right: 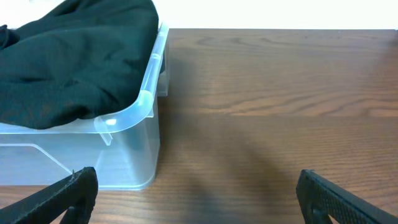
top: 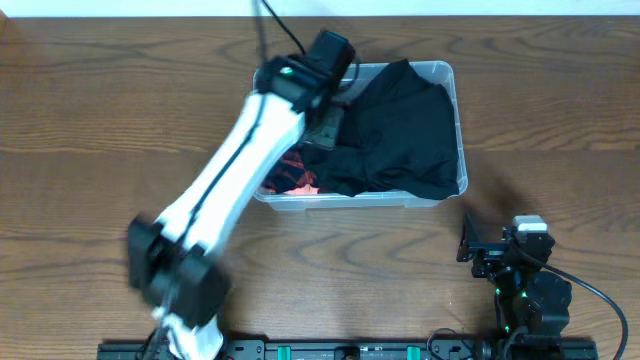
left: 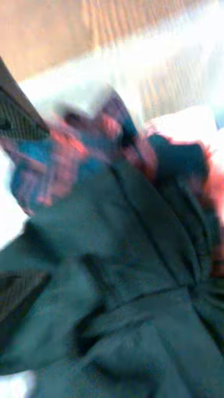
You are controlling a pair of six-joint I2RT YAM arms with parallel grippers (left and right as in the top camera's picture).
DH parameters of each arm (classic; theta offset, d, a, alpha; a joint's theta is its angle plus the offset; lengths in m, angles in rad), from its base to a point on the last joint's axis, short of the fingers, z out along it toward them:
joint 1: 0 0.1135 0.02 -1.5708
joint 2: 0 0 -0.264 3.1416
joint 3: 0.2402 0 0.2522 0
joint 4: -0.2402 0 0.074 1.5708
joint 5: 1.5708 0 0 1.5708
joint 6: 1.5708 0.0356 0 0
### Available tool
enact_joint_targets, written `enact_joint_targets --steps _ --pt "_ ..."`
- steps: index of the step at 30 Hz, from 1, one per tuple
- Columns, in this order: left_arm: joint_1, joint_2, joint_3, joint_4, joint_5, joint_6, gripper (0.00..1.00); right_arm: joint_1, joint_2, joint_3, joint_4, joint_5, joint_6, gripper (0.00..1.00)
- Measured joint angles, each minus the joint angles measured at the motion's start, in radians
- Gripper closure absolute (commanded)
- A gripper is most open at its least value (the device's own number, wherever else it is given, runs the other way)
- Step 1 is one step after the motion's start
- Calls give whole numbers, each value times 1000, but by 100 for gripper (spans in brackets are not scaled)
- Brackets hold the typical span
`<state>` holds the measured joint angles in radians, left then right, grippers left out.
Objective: Pack container
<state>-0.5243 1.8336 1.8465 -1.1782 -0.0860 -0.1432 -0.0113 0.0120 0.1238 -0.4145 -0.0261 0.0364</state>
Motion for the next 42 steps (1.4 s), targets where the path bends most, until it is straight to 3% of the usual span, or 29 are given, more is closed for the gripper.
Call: enact_joint_targets --steps 1,10,14,25,33,42 --pt "0 -47 5 -24 -10 -2 2 0 0 0 0 0 0 1" --pt "0 -479 52 -302 -114 -11 2 0 0 0 0 0 0 1" --pt "0 -541 52 -382 -100 -11 2 0 0 0 0 0 0 1" --pt "0 -641 50 -428 -93 -6 2 0 0 0 -1 0 0 1" --pt "47 -717 -14 -205 -83 119 2 0 0 0 0 0 0 1" --pt "363 -946 -319 65 32 169 2 0 0 0 0 0 0 1"
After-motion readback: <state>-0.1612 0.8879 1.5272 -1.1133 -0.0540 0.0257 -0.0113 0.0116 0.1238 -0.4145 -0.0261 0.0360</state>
